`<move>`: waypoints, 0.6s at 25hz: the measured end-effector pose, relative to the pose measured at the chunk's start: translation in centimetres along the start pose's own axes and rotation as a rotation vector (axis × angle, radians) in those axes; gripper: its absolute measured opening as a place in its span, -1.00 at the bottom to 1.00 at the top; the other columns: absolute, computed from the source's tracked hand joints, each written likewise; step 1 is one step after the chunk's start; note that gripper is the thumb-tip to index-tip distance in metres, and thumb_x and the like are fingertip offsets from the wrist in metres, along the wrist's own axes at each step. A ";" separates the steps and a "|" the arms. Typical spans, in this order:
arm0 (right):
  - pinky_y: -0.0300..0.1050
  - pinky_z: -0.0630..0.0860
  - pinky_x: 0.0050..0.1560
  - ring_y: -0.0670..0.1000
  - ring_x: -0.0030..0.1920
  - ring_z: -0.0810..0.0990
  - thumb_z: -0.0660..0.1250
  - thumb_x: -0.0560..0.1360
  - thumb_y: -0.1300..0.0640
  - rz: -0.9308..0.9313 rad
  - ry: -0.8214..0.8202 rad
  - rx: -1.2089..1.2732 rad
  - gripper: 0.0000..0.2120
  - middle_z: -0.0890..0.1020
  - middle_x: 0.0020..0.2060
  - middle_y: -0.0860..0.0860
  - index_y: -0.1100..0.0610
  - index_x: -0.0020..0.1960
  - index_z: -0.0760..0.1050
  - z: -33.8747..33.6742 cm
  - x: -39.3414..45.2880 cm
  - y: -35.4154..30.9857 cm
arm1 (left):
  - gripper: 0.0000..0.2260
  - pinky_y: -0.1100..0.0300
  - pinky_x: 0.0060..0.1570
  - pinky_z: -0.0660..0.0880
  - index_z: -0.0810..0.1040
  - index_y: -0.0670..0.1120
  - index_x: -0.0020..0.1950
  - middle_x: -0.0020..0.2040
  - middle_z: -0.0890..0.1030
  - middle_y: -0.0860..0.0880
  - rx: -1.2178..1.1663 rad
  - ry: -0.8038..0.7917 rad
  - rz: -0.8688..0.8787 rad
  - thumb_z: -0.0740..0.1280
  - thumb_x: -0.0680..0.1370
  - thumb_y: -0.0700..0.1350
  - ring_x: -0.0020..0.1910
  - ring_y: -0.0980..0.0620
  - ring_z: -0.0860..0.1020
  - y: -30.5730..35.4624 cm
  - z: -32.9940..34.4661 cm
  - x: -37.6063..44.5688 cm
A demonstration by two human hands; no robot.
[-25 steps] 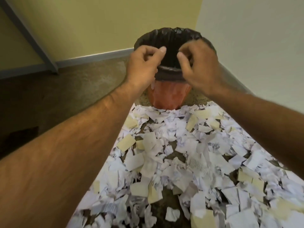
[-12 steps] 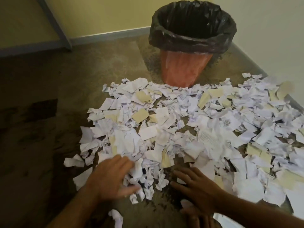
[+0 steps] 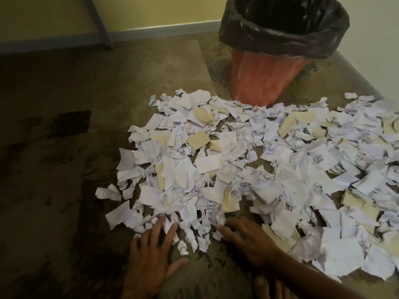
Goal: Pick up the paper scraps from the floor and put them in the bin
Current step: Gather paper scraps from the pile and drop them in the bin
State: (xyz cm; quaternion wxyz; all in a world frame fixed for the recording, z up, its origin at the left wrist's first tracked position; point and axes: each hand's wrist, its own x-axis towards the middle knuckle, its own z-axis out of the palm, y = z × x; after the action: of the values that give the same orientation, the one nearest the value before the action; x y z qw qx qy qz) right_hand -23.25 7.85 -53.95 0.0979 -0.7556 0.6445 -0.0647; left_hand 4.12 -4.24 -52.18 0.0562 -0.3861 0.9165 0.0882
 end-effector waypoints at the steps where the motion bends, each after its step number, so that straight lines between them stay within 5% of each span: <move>1: -0.05 0.59 -0.18 0.07 0.04 0.57 0.21 0.57 -0.12 0.037 0.010 0.024 -0.46 0.46 0.24 0.10 0.01 0.48 0.19 -0.1 0.8 -0.3 | -0.18 -0.10 -0.10 0.47 0.31 0.06 0.47 0.39 0.43 -0.19 0.007 0.030 -0.020 0.14 0.37 0.53 0.08 -0.22 0.50 0.5 0.1 0.5; 5: -0.16 0.54 -0.41 0.05 0.03 0.55 0.07 0.50 -0.44 0.174 -0.028 -0.006 -0.33 0.43 0.25 0.07 -0.11 0.48 0.21 -0.9 3.6 -1.3 | -0.27 -0.06 -0.25 0.53 0.32 0.10 0.47 0.29 0.49 -0.17 0.035 0.093 0.007 0.05 0.43 0.50 -0.01 -0.18 0.53 2.5 0.7 2.6; 9: 0.01 0.58 -0.04 0.10 0.30 0.39 -0.12 0.56 -0.36 0.172 -0.224 0.059 -0.41 0.30 0.41 0.10 -0.14 0.51 0.00 -1.1 5.8 -1.9 | -0.45 0.06 -0.45 0.54 0.40 0.13 0.35 0.15 0.51 -0.06 -0.018 0.087 0.078 0.20 0.42 0.33 -0.07 -0.07 0.59 2.5 0.9 4.0; 12: -0.06 0.58 -0.07 0.04 0.21 0.47 -0.13 0.56 -0.27 0.125 -0.169 0.040 -0.47 0.43 0.30 0.05 -0.04 0.40 0.23 -0.7 6.0 -1.3 | -0.59 0.18 -0.60 0.41 0.44 0.11 0.20 -0.01 0.49 0.03 -0.047 0.044 0.153 0.25 0.39 0.19 -0.35 0.06 0.58 1.9 0.4 4.5; 15: -0.21 0.56 -0.35 -0.05 -0.03 0.61 0.01 0.55 -0.19 0.028 -0.094 0.023 -0.66 0.60 0.04 -0.04 -0.06 0.16 0.41 -0.5 5.4 -0.6 | -0.70 0.24 -0.56 0.44 0.46 0.12 0.13 -0.06 0.50 0.06 -0.093 0.044 0.176 0.24 0.42 0.14 -0.41 0.11 0.56 1.4 0.4 4.8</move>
State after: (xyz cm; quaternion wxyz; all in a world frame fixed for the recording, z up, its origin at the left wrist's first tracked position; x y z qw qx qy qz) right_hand -21.96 2.53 -53.46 0.1376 -0.7475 0.6489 -0.0351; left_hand -0.19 -6.56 -53.26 0.0102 -0.3081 0.9428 0.1266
